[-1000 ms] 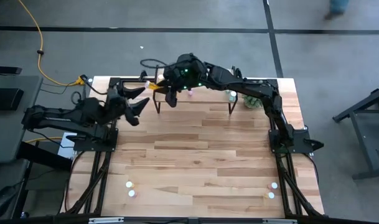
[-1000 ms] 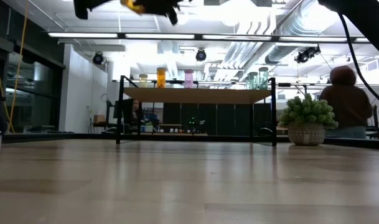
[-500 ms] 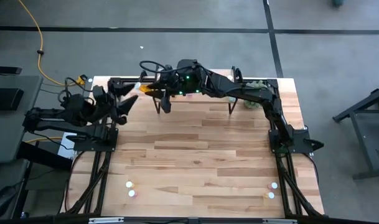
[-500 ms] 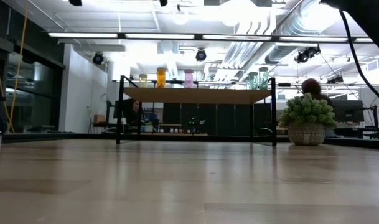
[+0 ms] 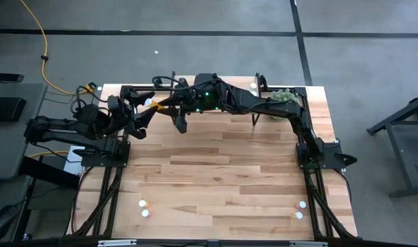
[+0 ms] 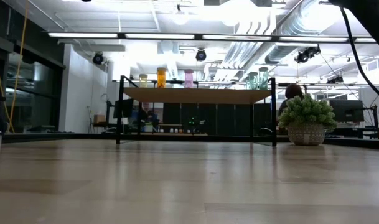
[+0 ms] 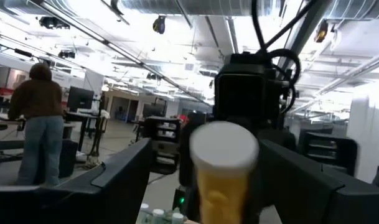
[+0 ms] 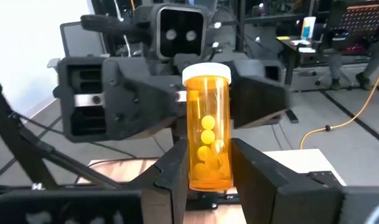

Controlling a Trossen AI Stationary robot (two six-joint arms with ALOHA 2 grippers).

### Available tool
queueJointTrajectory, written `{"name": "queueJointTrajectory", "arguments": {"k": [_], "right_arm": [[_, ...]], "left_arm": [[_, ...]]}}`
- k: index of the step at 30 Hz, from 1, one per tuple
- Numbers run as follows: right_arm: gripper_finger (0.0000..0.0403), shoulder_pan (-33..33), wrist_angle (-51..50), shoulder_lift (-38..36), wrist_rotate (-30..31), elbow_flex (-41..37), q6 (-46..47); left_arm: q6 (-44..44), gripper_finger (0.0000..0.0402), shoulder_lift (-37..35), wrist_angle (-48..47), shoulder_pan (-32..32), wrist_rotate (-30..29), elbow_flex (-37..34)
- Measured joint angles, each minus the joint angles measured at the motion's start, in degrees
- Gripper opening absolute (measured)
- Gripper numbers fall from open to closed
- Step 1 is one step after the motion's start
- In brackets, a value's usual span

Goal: Pick and place medicine bottles onto shelf by color
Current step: Put the orange pill bottle aligned with the other orange pill bottle on the shelf

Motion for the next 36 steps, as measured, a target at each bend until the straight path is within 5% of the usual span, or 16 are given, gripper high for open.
{"name": "queueJointTrajectory", "arguments": {"k": [15, 28, 36], "right_arm": [[0.0103, -0.17, 3.62, 0.0, 0.09, 0.0, 0.0], [0.0103, -0.16, 3.21, 0.0, -0.47, 0.0, 0.26], [0.0103, -0.16, 3.25, 0.0, -0.53, 0.0, 0.24]], "left_arm": [[-0.92, 0.0191, -3.14, -0.26, -0.03, 0.78, 0.0], [2.45, 0.0178, -1.36, 3.14, -0.03, 2.03, -0.02], [2.55, 0.0129, -1.31, 3.08, -0.01, 2.46, -0.02]]}}
